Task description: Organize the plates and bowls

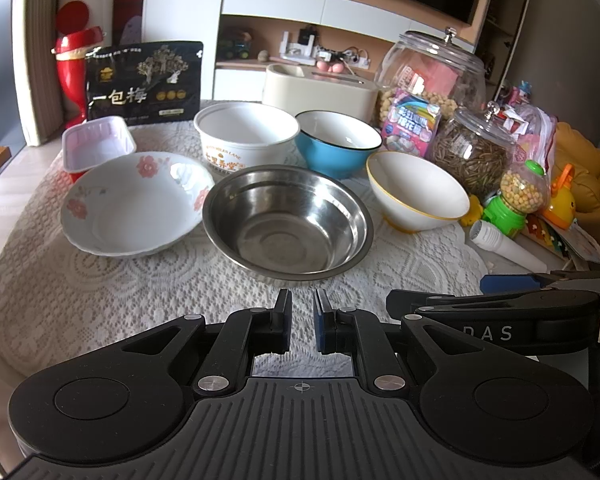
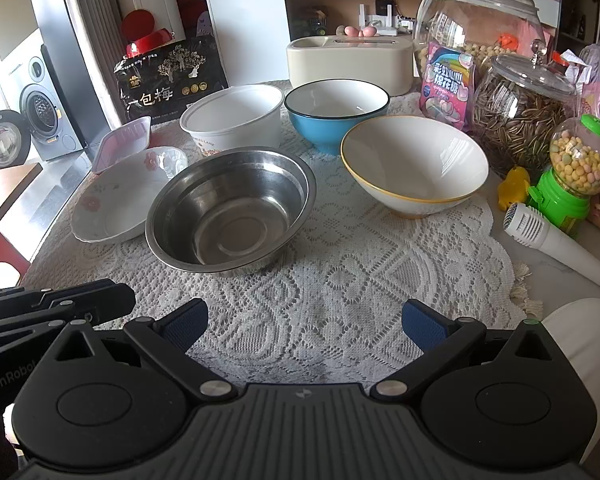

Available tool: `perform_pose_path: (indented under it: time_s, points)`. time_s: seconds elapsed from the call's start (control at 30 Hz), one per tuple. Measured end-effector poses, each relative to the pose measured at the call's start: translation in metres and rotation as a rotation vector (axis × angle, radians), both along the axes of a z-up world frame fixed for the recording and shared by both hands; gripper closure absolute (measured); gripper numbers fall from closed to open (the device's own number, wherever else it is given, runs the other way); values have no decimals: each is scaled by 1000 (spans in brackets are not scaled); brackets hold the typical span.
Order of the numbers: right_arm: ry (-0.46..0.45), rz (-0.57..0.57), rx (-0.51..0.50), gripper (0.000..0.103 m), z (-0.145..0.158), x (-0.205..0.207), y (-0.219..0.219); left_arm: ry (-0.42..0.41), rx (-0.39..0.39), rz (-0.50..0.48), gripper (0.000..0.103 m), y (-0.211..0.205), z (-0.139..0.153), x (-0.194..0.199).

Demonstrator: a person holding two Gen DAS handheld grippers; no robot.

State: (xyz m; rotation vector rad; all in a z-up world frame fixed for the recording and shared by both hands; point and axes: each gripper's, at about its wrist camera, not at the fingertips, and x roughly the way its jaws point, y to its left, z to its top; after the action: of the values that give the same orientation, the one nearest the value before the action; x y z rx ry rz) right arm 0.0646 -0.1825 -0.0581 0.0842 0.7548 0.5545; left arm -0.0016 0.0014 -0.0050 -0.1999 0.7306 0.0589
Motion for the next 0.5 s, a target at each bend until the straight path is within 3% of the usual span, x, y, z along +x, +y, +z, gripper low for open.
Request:
perform_pose_path:
  time_s: [0.27, 0.5]
  points:
    - [8, 10, -1, 0, -3, 1, 3, 7, -26, 14, 90, 5, -4, 8]
    - [70, 30, 88, 0, -12, 32, 9, -13, -139, 45, 90, 39, -13, 42]
